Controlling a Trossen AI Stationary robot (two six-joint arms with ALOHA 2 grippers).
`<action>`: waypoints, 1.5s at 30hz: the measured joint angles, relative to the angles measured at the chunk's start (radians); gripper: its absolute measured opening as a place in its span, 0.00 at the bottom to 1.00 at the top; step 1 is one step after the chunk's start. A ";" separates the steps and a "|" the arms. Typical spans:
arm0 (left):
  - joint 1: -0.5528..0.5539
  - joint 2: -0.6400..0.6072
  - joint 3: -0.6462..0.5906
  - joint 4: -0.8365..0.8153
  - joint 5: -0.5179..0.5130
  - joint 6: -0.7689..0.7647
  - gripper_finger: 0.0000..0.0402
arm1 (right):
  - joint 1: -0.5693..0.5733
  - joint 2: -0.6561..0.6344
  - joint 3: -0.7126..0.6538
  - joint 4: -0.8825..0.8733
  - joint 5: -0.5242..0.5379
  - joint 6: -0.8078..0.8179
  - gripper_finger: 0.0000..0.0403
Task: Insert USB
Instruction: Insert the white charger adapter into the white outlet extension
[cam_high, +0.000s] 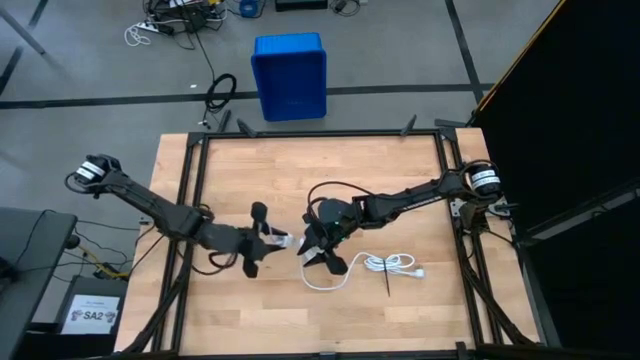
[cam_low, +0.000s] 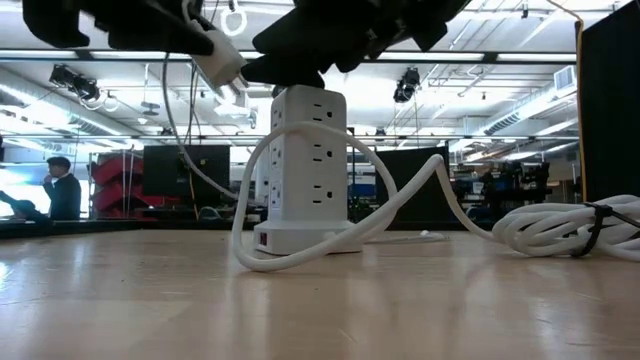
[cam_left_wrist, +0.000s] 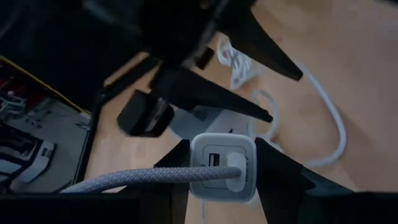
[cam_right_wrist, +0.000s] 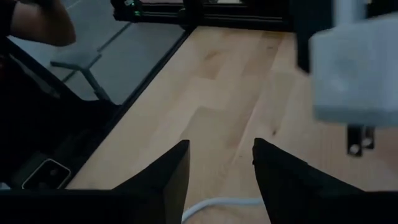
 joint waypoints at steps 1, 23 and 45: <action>0.000 -0.023 -0.040 0.051 0.001 -0.012 0.32 | 0.003 -0.002 0.000 -0.001 0.006 -0.004 0.36; -0.128 0.359 -0.427 1.178 -0.328 -0.401 0.32 | 0.165 -0.109 0.002 -0.259 0.847 -0.285 0.34; -0.181 0.760 -0.234 1.534 -0.541 -0.263 0.32 | 0.238 -0.111 0.002 -0.417 1.137 -0.200 0.24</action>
